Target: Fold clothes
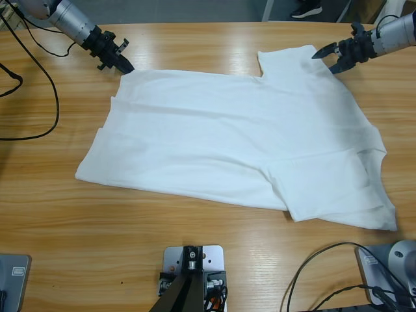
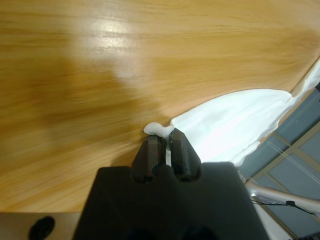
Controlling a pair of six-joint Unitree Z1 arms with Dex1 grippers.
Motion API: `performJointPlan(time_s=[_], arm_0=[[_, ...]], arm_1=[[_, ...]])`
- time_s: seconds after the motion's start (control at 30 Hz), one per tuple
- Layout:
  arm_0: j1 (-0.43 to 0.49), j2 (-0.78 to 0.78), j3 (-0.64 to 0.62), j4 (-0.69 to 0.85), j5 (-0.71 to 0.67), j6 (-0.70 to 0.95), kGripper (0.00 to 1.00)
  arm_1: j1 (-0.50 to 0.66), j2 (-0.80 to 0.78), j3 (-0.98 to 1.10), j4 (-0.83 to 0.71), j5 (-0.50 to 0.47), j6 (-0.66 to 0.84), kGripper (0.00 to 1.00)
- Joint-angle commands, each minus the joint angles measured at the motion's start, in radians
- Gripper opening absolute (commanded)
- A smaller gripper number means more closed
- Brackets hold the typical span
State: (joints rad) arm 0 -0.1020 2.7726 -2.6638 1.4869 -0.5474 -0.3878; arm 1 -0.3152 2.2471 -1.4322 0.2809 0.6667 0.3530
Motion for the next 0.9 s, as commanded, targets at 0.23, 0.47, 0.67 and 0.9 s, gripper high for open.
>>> performJointPlan(time_s=[0.23, 0.47, 0.67, 0.9], arm_0=[[-0.001, 0.056, -0.558, 0.021, 0.027, 0.017, 0.000], [-0.001, 0.061, -0.558, 0.021, 0.026, 0.021, 0.000], [-0.001, 0.065, -0.559, 0.018, 0.026, 0.021, 0.000], [-0.001, 0.063, -0.559, 0.018, 0.018, 0.021, 0.000]], arm_1=[[0.019, 0.110, -0.049, 0.054, -0.023, 0.022, 0.000], [0.019, 0.138, -0.090, 0.053, -0.036, 0.032, 0.000], [0.019, 0.141, -0.099, 0.051, -0.038, 0.029, 0.000], [0.019, 0.123, -0.088, 0.052, -0.033, 0.026, 0.000]])
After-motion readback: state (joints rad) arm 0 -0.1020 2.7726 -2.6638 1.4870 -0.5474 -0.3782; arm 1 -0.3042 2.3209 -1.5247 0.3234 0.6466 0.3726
